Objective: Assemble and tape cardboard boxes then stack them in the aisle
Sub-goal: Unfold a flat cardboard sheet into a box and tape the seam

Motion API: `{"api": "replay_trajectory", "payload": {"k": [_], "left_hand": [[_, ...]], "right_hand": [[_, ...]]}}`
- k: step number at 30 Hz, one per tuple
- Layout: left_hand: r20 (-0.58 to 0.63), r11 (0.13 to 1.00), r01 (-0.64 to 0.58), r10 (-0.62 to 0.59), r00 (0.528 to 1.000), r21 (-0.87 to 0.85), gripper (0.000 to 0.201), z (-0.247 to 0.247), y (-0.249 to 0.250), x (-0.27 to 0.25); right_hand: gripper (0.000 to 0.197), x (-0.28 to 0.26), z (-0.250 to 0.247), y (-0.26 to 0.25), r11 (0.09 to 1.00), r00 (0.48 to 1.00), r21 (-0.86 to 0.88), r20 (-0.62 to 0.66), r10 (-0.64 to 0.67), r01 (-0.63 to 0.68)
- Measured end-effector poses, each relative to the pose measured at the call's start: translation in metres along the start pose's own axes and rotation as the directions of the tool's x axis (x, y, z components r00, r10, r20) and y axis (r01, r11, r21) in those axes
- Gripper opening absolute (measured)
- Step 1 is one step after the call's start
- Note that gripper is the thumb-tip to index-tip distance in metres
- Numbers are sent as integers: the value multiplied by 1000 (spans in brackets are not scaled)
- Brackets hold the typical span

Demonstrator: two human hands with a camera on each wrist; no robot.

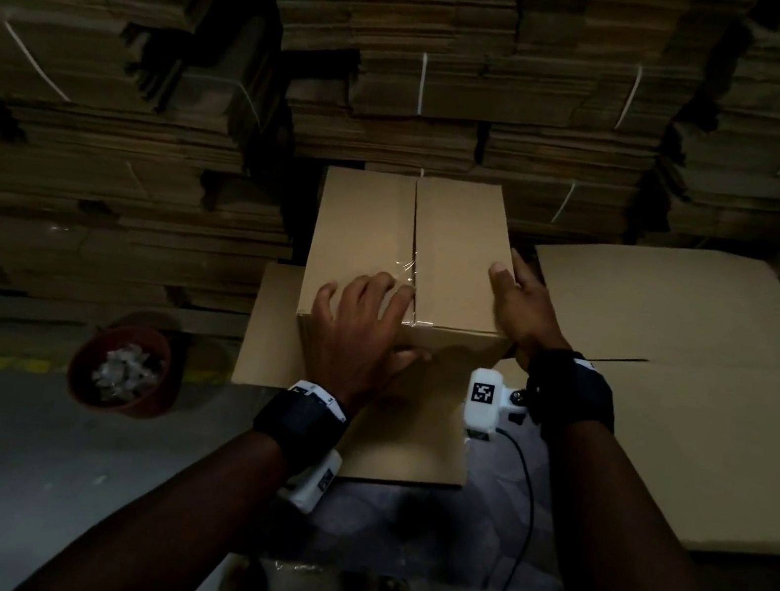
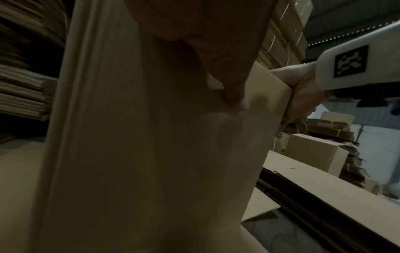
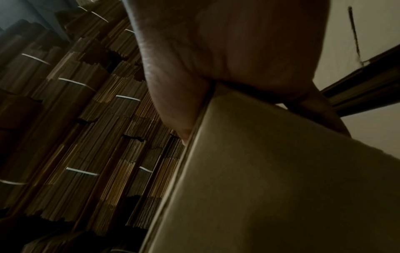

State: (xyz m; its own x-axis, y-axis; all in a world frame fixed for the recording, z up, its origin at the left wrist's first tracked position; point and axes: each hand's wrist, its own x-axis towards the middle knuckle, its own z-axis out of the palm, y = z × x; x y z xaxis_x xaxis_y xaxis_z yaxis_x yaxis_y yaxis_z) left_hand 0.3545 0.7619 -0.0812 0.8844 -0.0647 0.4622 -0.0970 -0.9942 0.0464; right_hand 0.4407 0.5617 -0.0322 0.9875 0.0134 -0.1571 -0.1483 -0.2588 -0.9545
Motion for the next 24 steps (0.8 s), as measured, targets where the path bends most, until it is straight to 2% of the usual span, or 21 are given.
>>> {"api": "replay_trajectory", "payload": {"k": [4, 8, 10, 11, 13, 15, 16, 18, 20, 22, 23, 24], "left_hand": [[-123, 994, -98, 93, 988, -40, 64, 10, -7, -4], [-257, 980, -181, 156, 954, -77, 40, 13, -13, -8], [-261, 970, -173, 125, 957, -172, 32, 6, -13, -7], [-242, 959, -128, 65, 968, -253, 30, -2, -12, -4], [-147, 915, 14, -80, 986, -403, 29, -19, -10, 8], [-37, 863, 124, -163, 986, -490, 36, -30, -11, 24], [16, 819, 168, -191, 981, -549, 41, -34, -12, 32], [167, 676, 288, -240, 956, -678, 50, -47, -13, 50], [394, 495, 454, -227, 891, -741, 54, -58, -15, 69], [559, 291, 573, -138, 817, -766, 58, -64, -20, 88], [573, 228, 577, -88, 815, -784, 61, -62, -23, 97], [560, 226, 557, -57, 826, -799, 58, -56, -27, 105]], "right_hand": [[39, 1, -1, 1, 1000, 1000, 3, 3, 10, -10], [39, -1, -2, 1, 1000, 1000, 6, 8, 14, -14], [41, -1, -2, 0, 1000, 1000, 12, 9, 14, -14], [40, -1, -1, 0, 1000, 1000, 12, 10, 12, -13], [38, 0, -1, 2, 1000, 1000, 14, 3, 11, -11], [40, 2, 0, 4, 1000, 1000, 27, -3, 8, -8], [39, 2, 0, 4, 1000, 1000, 30, -2, 3, -3], [35, 3, -1, 6, 999, 1000, 34, 4, 0, -1], [36, 4, -1, 7, 1000, 1000, 19, 11, -4, 4], [44, 6, -2, 12, 1000, 1000, 7, 14, 5, -5], [49, 7, -3, 13, 1000, 1000, 0, 13, 13, -13], [52, 7, -3, 15, 1000, 1000, -12, 10, 17, -17]]}}
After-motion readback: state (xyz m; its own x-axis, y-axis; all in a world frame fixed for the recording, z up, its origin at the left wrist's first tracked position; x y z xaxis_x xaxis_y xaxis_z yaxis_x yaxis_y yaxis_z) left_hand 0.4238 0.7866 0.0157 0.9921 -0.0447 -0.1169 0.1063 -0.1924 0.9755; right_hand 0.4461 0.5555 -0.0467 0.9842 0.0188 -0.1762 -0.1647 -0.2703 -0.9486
